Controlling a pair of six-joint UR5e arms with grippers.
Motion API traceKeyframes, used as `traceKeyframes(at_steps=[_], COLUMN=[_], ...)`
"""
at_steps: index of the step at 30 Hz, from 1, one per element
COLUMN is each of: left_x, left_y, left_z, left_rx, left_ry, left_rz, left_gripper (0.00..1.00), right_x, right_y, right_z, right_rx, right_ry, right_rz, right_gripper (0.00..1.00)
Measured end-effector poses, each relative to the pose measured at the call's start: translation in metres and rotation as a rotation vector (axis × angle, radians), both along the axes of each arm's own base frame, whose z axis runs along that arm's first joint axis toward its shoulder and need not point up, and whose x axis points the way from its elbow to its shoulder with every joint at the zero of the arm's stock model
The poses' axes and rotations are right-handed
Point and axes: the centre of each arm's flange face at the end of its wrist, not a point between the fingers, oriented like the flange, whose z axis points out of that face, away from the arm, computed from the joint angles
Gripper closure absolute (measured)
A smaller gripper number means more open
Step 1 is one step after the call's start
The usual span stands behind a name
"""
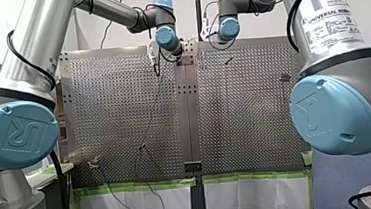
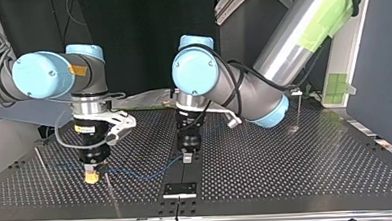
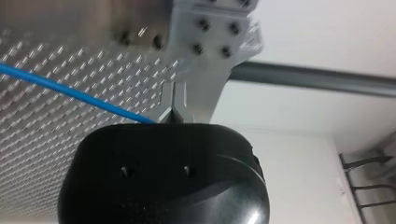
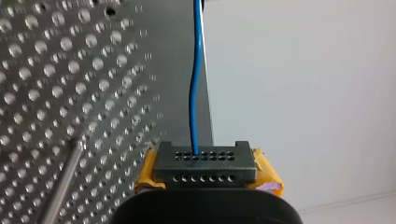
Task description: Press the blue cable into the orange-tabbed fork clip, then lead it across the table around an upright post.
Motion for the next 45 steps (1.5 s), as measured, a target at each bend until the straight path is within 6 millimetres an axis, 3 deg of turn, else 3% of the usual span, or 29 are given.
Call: traceKeyframes(at_steps=[9, 14, 31, 45], left_x=[-0.003, -0.001, 0.003, 0.034], left_y=[-0.04, -0.055, -0.101, -0.128], left_z=[-0.018, -0.016, -0.046, -0.078], left_rx=[0.041, 0.024, 0.055, -0.001], left_ry=[0.049, 0.039, 0.113, 0.142], left_rz=[-0.039, -0.057, -0.108, -0.132], left_gripper=[1.0, 1.0, 1.0, 1.0], right_x=[-0.036, -0.057, -0.081, -0.101], right_y=[-0.024, -0.037, -0.052, -0.064], right_z=[-0.001, -0.001, -0.002, -0.002], right_rx=[0.021, 0.028, 0.029, 0.033], right_ry=[0.01, 0.016, 0.017, 0.017], right_rz=[-0.067, -0.105, -0.147, -0.183], right_gripper=[1.0, 1.0, 1.0, 1.0])
